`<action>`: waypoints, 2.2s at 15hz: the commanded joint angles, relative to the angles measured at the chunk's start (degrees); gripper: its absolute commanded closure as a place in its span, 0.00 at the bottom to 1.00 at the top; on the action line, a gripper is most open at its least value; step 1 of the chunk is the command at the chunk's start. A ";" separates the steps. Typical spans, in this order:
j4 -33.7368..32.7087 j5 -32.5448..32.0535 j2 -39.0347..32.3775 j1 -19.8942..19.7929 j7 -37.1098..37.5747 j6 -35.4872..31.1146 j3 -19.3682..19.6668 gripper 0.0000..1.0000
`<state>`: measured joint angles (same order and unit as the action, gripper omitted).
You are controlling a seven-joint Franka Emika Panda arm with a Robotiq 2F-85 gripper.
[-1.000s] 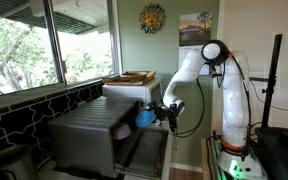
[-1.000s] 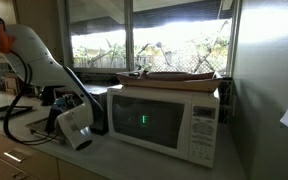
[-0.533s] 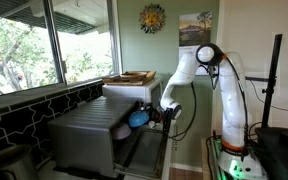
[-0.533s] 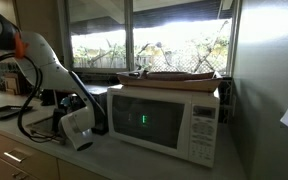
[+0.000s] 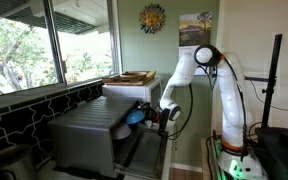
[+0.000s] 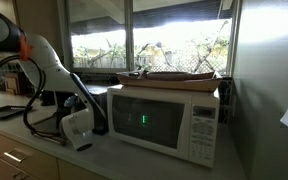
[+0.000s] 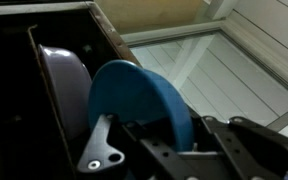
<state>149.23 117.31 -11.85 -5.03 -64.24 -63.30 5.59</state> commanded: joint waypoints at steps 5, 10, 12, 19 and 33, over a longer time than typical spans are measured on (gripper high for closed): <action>0.60 2.90 2.52 2.57 -0.39 -8.62 -0.33 1.00; 1.12 5.10 6.70 3.41 0.40 -18.32 -1.03 0.67; 1.14 5.98 7.86 3.68 0.61 -21.68 -1.57 0.53; 3.38 8.17 14.55 3.97 5.45 -34.58 -3.30 0.01; 6.42 5.66 26.88 3.47 20.35 -47.19 -6.22 0.04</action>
<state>154.01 124.90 9.58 -0.70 -49.35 -111.28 -1.17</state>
